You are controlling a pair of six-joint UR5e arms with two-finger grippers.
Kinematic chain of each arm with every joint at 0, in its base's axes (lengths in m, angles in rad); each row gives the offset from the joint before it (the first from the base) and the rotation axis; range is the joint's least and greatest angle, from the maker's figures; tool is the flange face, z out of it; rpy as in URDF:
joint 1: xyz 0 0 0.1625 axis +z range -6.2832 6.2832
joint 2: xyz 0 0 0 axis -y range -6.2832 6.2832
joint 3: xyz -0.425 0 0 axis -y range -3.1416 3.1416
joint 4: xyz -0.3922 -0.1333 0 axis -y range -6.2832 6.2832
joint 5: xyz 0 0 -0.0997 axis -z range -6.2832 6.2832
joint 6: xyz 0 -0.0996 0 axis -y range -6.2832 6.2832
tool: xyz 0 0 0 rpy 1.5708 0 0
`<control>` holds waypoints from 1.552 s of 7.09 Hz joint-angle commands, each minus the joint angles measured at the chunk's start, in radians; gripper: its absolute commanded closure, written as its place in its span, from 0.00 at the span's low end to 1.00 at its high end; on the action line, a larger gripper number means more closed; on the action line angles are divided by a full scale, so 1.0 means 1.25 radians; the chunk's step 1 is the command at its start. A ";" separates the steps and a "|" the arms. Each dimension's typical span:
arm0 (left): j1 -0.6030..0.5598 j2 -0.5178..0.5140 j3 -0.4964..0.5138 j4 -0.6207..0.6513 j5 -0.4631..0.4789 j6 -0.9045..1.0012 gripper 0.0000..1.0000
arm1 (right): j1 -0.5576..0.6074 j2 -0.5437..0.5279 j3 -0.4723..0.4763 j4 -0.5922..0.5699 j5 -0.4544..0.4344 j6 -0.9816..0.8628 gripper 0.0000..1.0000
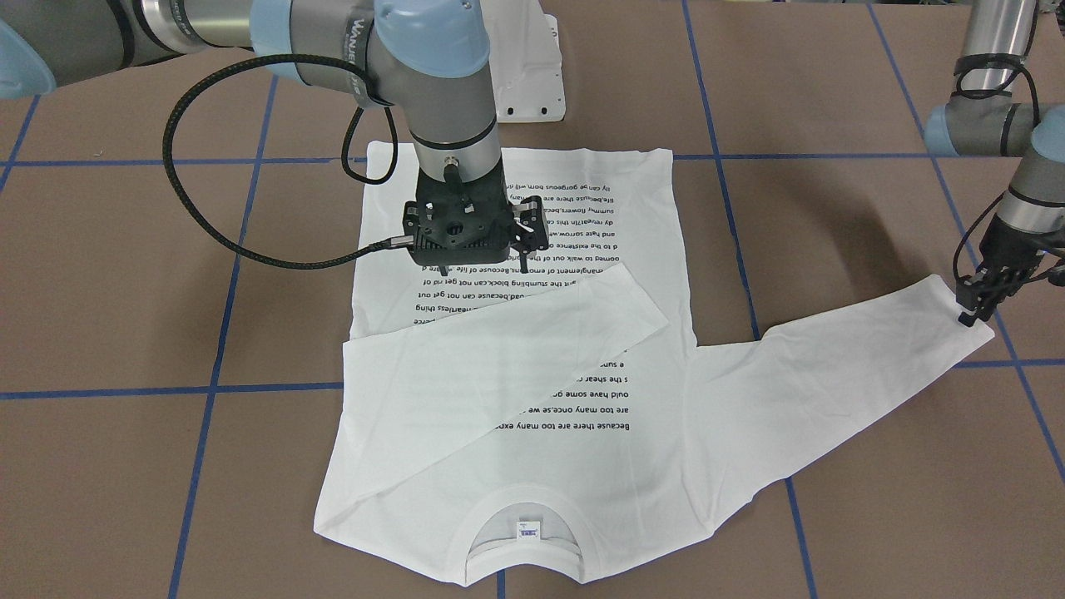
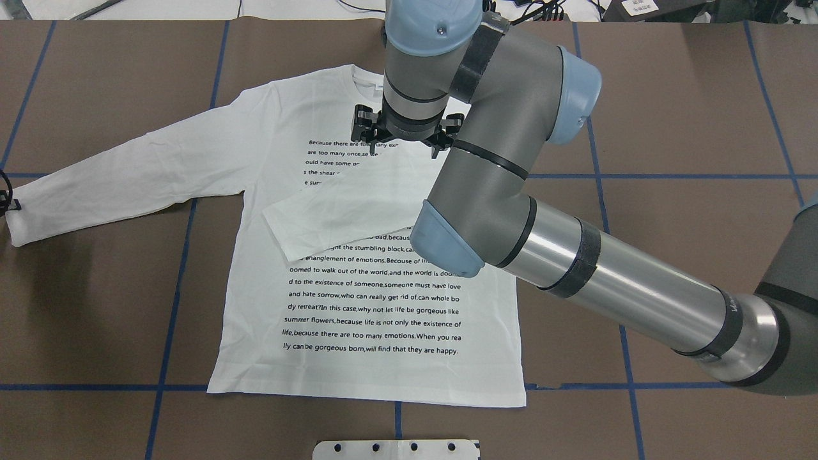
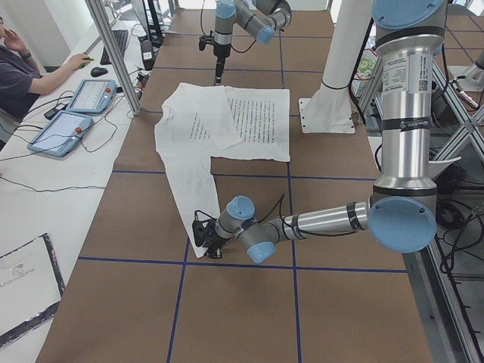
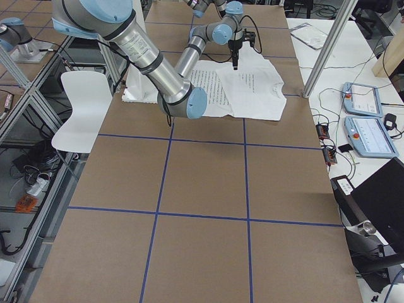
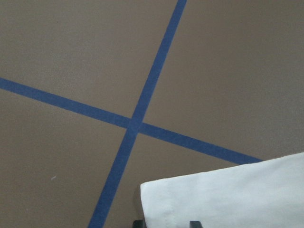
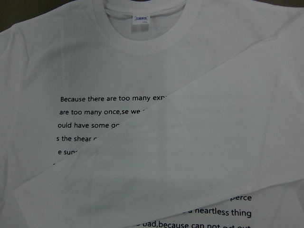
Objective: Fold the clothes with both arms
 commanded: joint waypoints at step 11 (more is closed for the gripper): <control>-0.004 -0.162 -0.498 0.668 -0.083 -0.001 1.00 | 0.126 -0.262 0.191 -0.004 0.074 -0.154 0.00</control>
